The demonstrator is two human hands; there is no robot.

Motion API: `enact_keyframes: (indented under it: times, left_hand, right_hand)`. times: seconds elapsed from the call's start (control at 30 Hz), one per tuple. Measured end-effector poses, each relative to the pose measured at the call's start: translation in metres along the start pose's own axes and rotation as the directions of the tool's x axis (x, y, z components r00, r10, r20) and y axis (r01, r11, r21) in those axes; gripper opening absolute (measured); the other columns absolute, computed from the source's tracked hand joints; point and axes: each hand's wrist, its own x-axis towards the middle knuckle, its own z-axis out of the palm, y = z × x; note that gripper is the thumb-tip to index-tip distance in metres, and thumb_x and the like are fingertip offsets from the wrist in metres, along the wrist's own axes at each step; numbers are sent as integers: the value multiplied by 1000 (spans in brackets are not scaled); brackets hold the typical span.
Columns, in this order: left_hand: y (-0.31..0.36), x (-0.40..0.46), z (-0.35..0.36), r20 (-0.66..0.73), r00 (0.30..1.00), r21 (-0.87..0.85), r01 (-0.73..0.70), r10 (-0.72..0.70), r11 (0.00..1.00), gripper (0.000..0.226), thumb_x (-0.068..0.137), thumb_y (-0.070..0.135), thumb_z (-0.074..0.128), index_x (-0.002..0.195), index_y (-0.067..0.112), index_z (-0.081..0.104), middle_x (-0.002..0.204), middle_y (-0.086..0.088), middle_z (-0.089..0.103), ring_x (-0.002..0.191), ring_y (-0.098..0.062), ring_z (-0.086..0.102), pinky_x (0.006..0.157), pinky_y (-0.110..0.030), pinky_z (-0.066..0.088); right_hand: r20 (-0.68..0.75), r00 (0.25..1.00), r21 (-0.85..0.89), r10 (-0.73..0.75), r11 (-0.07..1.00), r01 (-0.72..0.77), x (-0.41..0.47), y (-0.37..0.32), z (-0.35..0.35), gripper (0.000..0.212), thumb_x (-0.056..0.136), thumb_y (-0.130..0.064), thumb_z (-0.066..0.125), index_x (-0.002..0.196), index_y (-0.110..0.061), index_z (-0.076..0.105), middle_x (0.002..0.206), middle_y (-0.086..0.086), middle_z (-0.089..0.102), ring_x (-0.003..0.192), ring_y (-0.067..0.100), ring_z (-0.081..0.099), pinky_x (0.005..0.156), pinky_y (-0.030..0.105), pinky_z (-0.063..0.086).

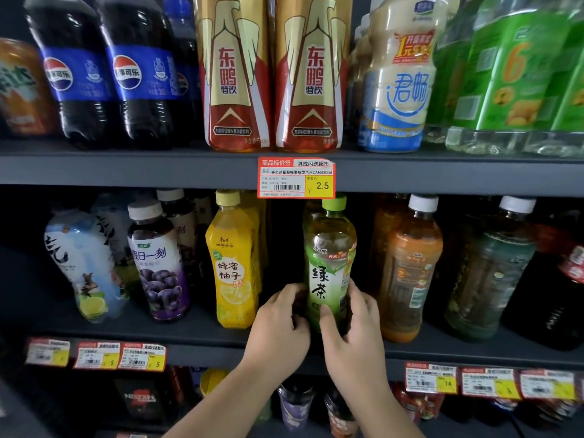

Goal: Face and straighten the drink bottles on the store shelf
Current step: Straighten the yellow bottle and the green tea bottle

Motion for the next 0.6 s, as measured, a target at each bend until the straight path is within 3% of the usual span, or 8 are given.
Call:
enact_keyframes:
  times: [0.37, 0.6]
  left_hand:
    - [-3, 2, 2, -74, 996, 4, 41, -41, 999, 36, 80, 8, 54, 96, 40, 55, 97, 19, 60, 88, 3, 58, 70, -14, 51]
    - [-2, 3, 2, -109, 993, 10, 37, -35, 999, 32, 79, 7, 54, 91, 37, 55, 94, 17, 61, 86, 1, 58, 70, -17, 51]
  right_hand:
    - [28, 999, -32, -16, 999, 17, 4, 1, 0, 51, 96, -27, 56, 145, -28, 42, 122, -29, 46, 114, -21, 40, 87, -4, 29]
    - [65, 998, -31, -3, 1000, 5, 6, 0, -1, 49, 97, -28, 53, 145, -33, 41, 123, -28, 50, 117, -12, 46, 94, 7, 37]
